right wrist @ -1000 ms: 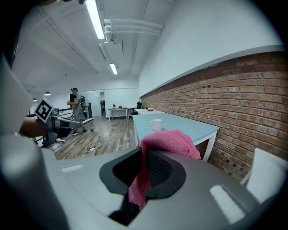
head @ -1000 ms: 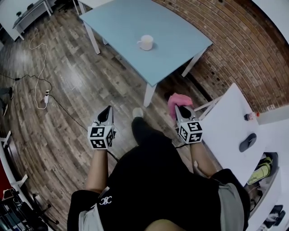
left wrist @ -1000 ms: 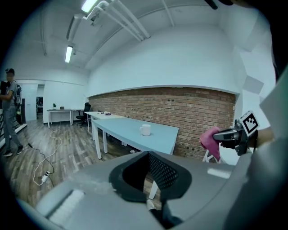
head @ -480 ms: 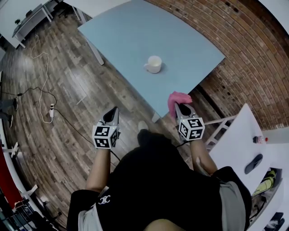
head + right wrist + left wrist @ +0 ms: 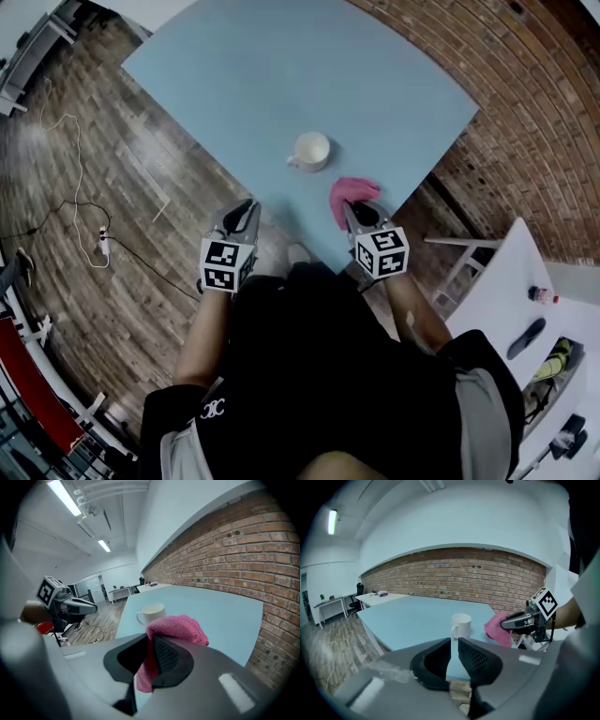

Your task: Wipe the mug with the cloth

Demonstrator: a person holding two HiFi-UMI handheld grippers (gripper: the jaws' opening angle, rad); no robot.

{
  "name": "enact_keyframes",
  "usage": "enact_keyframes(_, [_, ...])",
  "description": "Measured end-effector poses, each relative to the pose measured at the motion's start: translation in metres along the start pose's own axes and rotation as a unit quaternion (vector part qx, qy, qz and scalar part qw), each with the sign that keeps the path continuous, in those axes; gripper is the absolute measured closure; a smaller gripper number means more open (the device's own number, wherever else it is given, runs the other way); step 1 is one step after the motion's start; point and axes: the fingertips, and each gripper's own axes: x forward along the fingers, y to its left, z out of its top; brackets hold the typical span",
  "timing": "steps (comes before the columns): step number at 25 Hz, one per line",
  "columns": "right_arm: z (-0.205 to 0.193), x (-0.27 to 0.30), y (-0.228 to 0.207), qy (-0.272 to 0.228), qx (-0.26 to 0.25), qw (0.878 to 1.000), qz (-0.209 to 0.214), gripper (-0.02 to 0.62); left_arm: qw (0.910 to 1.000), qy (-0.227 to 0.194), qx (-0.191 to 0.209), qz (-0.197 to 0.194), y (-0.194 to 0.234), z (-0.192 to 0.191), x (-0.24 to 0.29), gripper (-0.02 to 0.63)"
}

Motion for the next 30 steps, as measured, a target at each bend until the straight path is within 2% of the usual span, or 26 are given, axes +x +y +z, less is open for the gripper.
enact_keyframes(5, [-0.005,0.020,0.002,0.012,0.024,1.000,-0.012,0.560,0.9977,0.030,0.030,-0.052,0.004,0.004,0.049,0.526])
enact_keyframes(8, [-0.005,0.024,0.004,0.012,0.054,0.998,-0.034,0.560,0.9926,0.049,0.057,-0.096,0.006,0.007,0.079,0.466])
enact_keyframes(12, [-0.001,0.038,0.004,0.013,0.080,0.994,-0.070,0.560,0.9778,0.070,0.101,-0.169,-0.003,0.010,0.113,0.421])
enact_keyframes(15, [-0.003,0.051,0.012,0.022,0.093,0.992,-0.085,0.560,0.9634,0.082,0.137,-0.216,-0.011,0.006,0.132,0.406])
enact_keyframes(17, [-0.006,0.056,0.018,0.028,0.105,0.990,-0.092,0.560,0.9537,0.087,0.146,-0.248,-0.020,0.005,0.142,0.394])
enact_keyframes(20, [-0.003,0.066,0.015,0.026,0.111,0.988,-0.106,0.560,0.9417,0.082,0.131,-0.299,-0.029,0.009,0.152,0.397])
enact_keyframes(22, [-0.001,0.075,0.008,0.026,0.114,0.987,-0.114,0.560,0.9365,0.077,0.129,-0.317,-0.028,0.012,0.156,0.450])
enact_keyframes(26, [-0.005,0.090,0.001,0.030,0.121,0.985,-0.123,0.560,0.9279,0.077,0.151,-0.332,-0.023,0.013,0.157,0.488])
enact_keyframes(30, [-0.006,0.098,-0.004,0.032,0.115,0.985,-0.125,0.560,0.9246,0.085,0.168,-0.331,-0.024,0.010,0.157,0.531])
